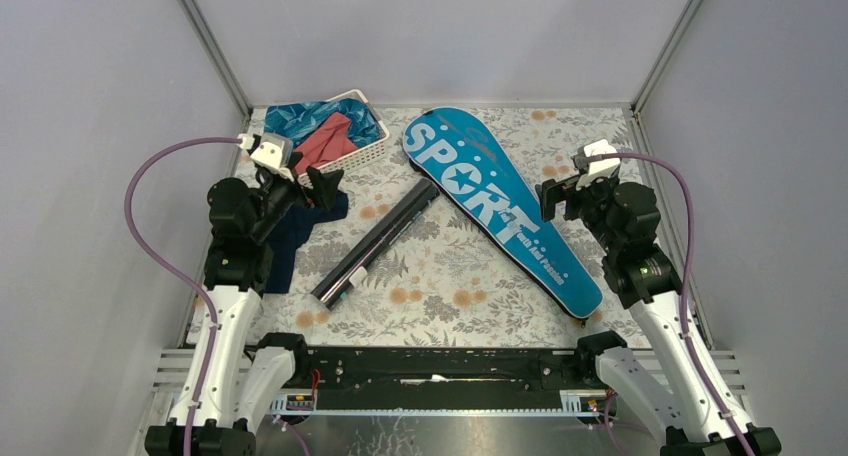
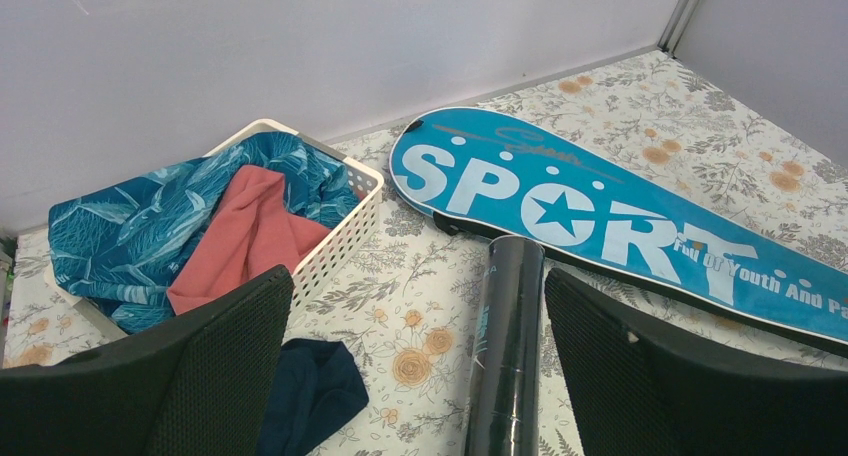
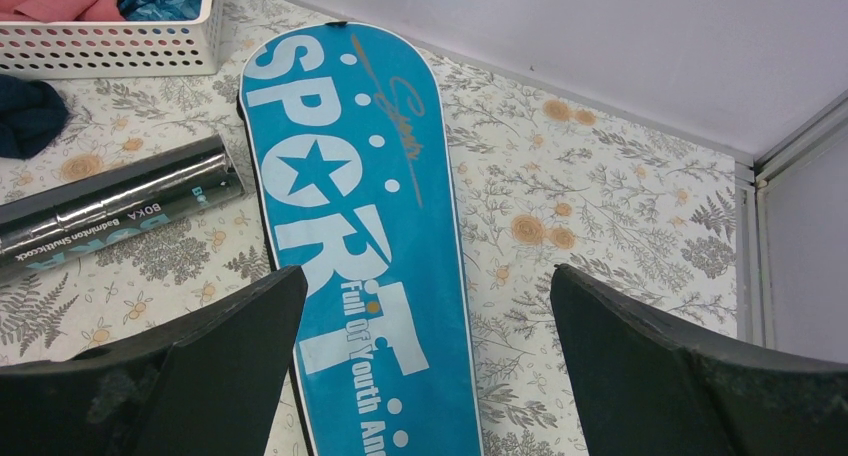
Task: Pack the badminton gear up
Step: Reset both arms
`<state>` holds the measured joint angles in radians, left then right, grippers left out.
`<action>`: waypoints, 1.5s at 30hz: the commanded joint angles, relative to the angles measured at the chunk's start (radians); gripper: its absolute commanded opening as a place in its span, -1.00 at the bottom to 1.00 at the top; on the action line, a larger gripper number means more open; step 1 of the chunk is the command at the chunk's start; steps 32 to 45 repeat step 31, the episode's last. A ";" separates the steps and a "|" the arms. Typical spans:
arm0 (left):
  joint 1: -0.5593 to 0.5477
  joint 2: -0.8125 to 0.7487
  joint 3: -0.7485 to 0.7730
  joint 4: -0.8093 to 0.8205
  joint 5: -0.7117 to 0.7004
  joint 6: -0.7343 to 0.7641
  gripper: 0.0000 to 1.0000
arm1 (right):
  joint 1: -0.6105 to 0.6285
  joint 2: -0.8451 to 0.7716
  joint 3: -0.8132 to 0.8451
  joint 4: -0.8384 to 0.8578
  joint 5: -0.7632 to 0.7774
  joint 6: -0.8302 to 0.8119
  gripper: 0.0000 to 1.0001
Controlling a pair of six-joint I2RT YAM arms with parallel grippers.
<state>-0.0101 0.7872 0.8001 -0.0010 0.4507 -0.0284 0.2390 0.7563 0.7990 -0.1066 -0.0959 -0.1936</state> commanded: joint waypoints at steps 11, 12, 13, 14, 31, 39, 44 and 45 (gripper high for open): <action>0.009 0.009 0.042 -0.027 -0.030 0.004 0.97 | -0.015 -0.023 -0.007 0.033 0.013 -0.016 0.99; 0.009 0.008 0.041 -0.027 -0.030 0.005 0.97 | -0.015 -0.024 -0.007 0.033 0.011 -0.018 0.99; 0.009 0.005 0.039 -0.027 -0.028 0.005 0.97 | -0.015 -0.024 -0.006 0.033 0.011 -0.019 0.99; 0.009 0.004 0.039 -0.029 -0.028 0.005 0.97 | -0.015 -0.026 -0.007 0.033 0.011 -0.020 0.99; 0.033 0.008 0.034 -0.025 -0.024 0.011 0.97 | -0.015 -0.022 -0.009 0.024 0.001 -0.027 0.99; 0.033 0.008 0.034 -0.025 -0.024 0.011 0.97 | -0.015 -0.022 -0.009 0.024 0.001 -0.027 0.99; 0.033 0.008 0.034 -0.025 -0.024 0.011 0.97 | -0.015 -0.022 -0.009 0.024 0.001 -0.027 0.99; 0.033 0.008 0.034 -0.025 -0.024 0.011 0.97 | -0.015 -0.022 -0.009 0.024 0.001 -0.027 0.99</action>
